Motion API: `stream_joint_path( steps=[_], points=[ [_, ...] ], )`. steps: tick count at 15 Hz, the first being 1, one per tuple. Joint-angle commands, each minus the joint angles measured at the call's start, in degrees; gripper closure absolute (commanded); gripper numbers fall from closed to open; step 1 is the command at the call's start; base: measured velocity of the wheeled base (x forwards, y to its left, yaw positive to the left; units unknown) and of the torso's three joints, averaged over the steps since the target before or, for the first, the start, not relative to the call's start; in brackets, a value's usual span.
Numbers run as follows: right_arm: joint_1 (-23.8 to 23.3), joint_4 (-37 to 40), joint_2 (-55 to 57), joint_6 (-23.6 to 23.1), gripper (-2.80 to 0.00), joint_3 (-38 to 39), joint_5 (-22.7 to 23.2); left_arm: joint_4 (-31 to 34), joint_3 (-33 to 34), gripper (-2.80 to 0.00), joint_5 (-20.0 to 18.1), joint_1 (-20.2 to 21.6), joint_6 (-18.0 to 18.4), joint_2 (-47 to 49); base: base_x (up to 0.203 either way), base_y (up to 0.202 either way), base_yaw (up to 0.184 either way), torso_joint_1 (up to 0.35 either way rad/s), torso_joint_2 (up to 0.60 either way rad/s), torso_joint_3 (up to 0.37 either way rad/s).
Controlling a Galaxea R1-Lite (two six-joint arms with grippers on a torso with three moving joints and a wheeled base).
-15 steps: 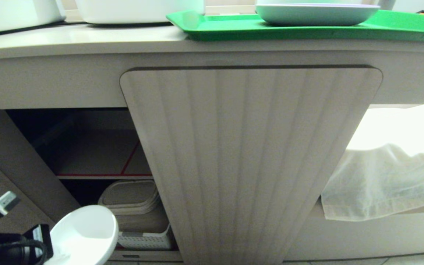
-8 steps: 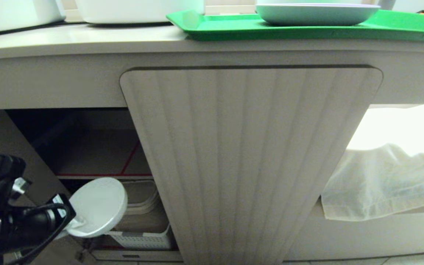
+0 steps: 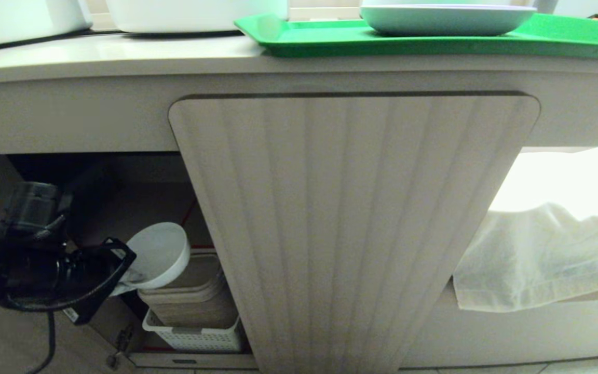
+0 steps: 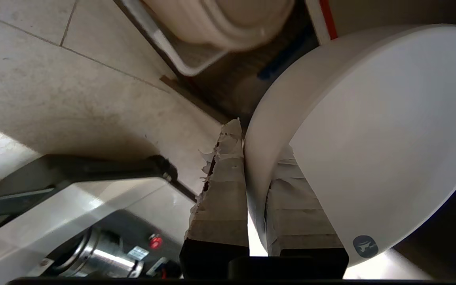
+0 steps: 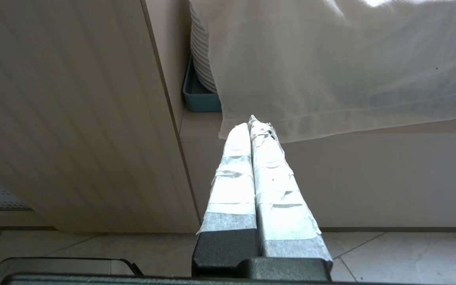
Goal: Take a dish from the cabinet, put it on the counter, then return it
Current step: Put it back into the cabinet
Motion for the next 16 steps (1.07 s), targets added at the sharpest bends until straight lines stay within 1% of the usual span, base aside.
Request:
stream_joint_path(
  steps=[1, 5, 7, 14, 16],
  points=[
    [0.01, -0.02, 0.06, 0.02, 0.00, -0.05, 0.00, -0.06, -2.72, 0.00, -0.15, 1.98, -0.90, 4.86, 0.000, 0.000, 0.000, 0.000, 0.00, 0.000],
    [0.01, -0.02, 0.06, 0.02, 0.00, 0.02, 0.00, -0.24, -5.79, 0.00, -0.17, 3.06, -2.35, 9.02, 0.000, 0.000, 0.000, 0.000, 0.00, 0.000],
    [0.01, -0.02, 0.06, 0.02, 0.00, 0.02, 0.00, -1.29, -7.35, 0.00, -0.17, 3.10, -4.12, 10.89, 0.000, 0.000, 0.000, 0.000, 0.00, 0.000],
    [0.01, -0.02, 0.06, 0.02, 0.00, 0.02, 0.00, -1.72, -11.46, 0.00, 0.00, 3.15, -6.08, 15.92, 0.000, 0.000, 0.000, 0.000, 0.00, 0.000],
    [0.01, -0.02, 0.06, 0.02, 0.00, 0.02, 0.00, -1.68, -12.94, 0.00, 0.86, 3.15, -6.21, 17.55, 0.000, 0.000, 0.000, 0.000, 0.00, 0.000]
  ],
)
